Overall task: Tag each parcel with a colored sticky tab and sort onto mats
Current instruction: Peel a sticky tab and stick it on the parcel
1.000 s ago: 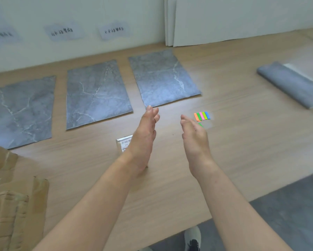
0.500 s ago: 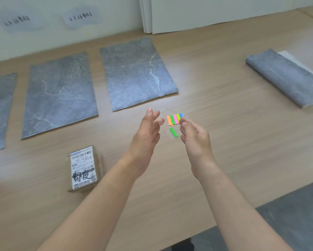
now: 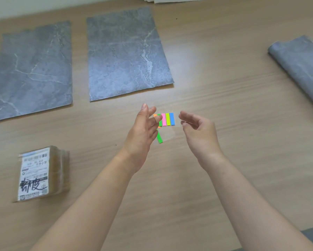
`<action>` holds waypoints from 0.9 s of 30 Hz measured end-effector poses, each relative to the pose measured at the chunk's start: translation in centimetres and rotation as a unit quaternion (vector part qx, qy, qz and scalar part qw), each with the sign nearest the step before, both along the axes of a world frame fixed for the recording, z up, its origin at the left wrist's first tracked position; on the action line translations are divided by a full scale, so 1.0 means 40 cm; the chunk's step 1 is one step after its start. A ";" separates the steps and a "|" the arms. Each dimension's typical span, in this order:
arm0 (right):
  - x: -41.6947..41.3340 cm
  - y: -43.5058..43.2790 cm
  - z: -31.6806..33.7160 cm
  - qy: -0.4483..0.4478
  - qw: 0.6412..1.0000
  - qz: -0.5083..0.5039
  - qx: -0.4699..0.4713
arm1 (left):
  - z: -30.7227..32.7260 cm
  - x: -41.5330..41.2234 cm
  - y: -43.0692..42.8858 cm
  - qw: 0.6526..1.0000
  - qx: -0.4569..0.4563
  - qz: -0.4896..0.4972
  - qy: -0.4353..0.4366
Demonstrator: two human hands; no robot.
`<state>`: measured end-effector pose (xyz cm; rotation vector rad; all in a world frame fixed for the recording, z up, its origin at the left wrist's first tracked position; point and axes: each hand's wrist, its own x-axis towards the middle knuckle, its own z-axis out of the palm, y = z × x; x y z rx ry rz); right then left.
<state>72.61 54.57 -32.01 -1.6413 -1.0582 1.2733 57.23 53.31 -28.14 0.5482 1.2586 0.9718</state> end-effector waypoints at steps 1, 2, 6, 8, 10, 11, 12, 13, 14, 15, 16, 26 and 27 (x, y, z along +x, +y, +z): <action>0.002 0.014 -0.016 -0.005 1.000 0.005 -0.001 | -0.014 -0.001 0.011 1.000 -0.007 0.007 -0.002; 0.003 0.025 -0.031 -0.008 1.000 0.009 -0.005 | -0.029 -0.002 0.022 1.000 -0.014 0.013 -0.006; 0.007 0.054 -0.092 -0.014 0.999 0.021 -0.020 | -0.090 -0.007 0.051 1.000 -0.027 0.014 -0.006; 0.009 0.068 -0.119 -0.030 0.999 0.031 -0.015 | -0.112 -0.007 0.058 1.000 -0.026 0.013 -0.008; 0.018 0.087 -0.141 -0.114 0.991 0.068 0.028 | -0.126 -0.006 0.067 1.000 -0.029 0.007 -0.007; 0.024 0.100 -0.151 -0.174 0.977 0.103 0.066 | -0.131 -0.004 0.070 1.000 -0.024 0.002 -0.002; 0.030 0.116 -0.160 -0.229 0.957 0.141 0.112 | -0.135 -0.002 0.073 1.000 -0.016 -0.002 0.011; 0.035 0.135 -0.171 -0.268 0.934 0.178 0.155 | -0.139 0.001 0.075 0.999 0.007 -0.006 0.048; 0.039 0.156 -0.181 -0.288 0.917 0.210 0.179 | -0.149 0.002 0.078 0.991 0.052 -0.025 0.122; 0.043 0.178 -0.189 -0.297 0.906 0.240 0.184 | -0.160 0.002 0.080 0.968 0.104 -0.061 0.219; 0.045 0.199 -0.196 -0.304 0.899 0.264 0.173 | -0.176 0.001 0.083 0.931 0.148 -0.106 0.315; 0.043 0.275 -0.186 -0.291 0.910 0.289 0.057 | -0.243 0.016 0.102 0.711 0.202 -0.319 0.593; 0.042 0.281 -0.185 -0.292 0.910 0.292 0.047 | -0.245 0.014 0.100 0.709 0.199 -0.322 0.595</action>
